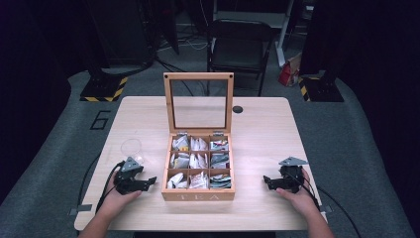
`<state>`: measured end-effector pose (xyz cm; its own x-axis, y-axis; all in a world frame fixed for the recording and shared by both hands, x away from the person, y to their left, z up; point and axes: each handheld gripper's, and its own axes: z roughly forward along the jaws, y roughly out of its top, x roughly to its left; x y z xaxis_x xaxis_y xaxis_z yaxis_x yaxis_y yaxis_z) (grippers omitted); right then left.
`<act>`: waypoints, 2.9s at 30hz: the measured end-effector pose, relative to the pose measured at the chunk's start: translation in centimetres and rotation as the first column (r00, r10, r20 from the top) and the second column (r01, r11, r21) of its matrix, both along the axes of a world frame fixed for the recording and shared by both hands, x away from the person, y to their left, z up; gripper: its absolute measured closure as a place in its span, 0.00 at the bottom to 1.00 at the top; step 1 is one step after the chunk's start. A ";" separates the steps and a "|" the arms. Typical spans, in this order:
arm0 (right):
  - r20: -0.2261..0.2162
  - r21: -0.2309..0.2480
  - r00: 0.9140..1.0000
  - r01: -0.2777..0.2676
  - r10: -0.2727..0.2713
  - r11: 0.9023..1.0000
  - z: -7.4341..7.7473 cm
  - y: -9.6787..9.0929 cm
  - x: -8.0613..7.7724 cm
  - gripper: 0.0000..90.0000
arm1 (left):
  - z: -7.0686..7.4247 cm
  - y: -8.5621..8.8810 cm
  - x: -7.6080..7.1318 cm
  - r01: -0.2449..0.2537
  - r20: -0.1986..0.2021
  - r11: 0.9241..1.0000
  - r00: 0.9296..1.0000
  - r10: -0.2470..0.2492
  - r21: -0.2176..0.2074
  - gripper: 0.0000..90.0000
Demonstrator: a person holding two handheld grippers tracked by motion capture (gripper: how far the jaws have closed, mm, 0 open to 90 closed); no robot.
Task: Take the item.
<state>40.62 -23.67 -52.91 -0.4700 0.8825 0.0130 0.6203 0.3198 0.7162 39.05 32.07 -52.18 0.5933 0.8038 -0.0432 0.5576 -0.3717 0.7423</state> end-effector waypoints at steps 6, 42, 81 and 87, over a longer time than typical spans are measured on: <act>0.000 0.000 1.000 0.000 0.000 1.000 0.0 0.0 0.0 0.00 | 0.8 0.2 -0.4 -0.023 -0.003 0.999 1.000 0.023 0.029 0.34; -0.001 0.000 1.000 0.000 0.000 1.000 0.0 0.0 0.0 0.00 | 2.9 0.5 -1.3 -0.036 -0.015 0.998 0.999 0.035 -0.053 0.46; 0.000 0.000 1.000 -0.001 0.001 1.000 0.0 0.0 0.0 0.00 | 6.8 -1.4 -0.5 0.025 -0.005 0.996 1.000 -0.025 -0.090 0.53; 0.000 0.000 1.000 -0.001 0.001 1.000 0.0 0.0 0.0 0.00 | 7.3 -1.6 -0.1 0.019 -0.007 0.995 1.000 -0.020 -0.102 0.54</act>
<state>40.62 -23.68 -52.91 -0.4708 0.8822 0.0136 0.6203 0.3200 0.7161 38.98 30.46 -44.92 0.6081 0.7833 -0.1291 0.5573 -0.3053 0.7721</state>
